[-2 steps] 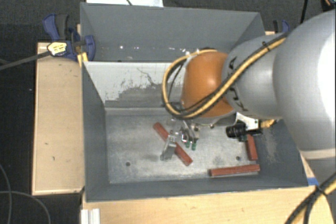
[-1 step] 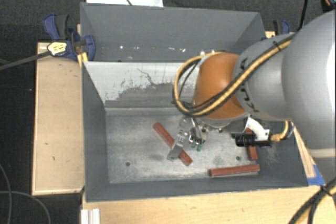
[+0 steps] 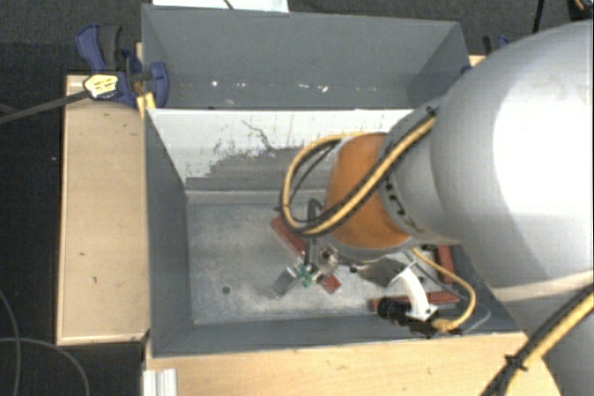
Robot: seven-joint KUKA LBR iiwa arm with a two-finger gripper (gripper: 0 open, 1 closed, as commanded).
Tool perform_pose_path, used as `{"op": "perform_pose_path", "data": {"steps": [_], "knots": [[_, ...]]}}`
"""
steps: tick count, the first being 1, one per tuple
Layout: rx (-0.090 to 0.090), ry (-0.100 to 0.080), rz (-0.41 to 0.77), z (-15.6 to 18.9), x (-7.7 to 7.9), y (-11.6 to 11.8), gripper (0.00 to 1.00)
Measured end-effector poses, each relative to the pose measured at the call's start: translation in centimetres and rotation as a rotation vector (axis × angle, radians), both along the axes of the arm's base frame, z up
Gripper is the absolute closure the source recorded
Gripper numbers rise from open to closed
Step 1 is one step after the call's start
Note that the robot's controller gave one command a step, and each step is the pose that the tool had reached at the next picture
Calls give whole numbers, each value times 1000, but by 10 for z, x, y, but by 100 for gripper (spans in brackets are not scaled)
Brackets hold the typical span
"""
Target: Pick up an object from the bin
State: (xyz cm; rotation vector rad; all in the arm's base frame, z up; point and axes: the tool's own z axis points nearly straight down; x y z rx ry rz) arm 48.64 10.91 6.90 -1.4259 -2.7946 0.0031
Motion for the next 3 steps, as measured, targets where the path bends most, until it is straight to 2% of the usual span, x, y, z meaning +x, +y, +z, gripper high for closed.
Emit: {"op": "perform_pose_path", "data": {"steps": [1,2,3], "knots": [[-1,-5,-402,1,34,-2,0],[-1,-4,-397,1,34,-2,100],[-2,-4,-389,2,34,-2,100]]}}
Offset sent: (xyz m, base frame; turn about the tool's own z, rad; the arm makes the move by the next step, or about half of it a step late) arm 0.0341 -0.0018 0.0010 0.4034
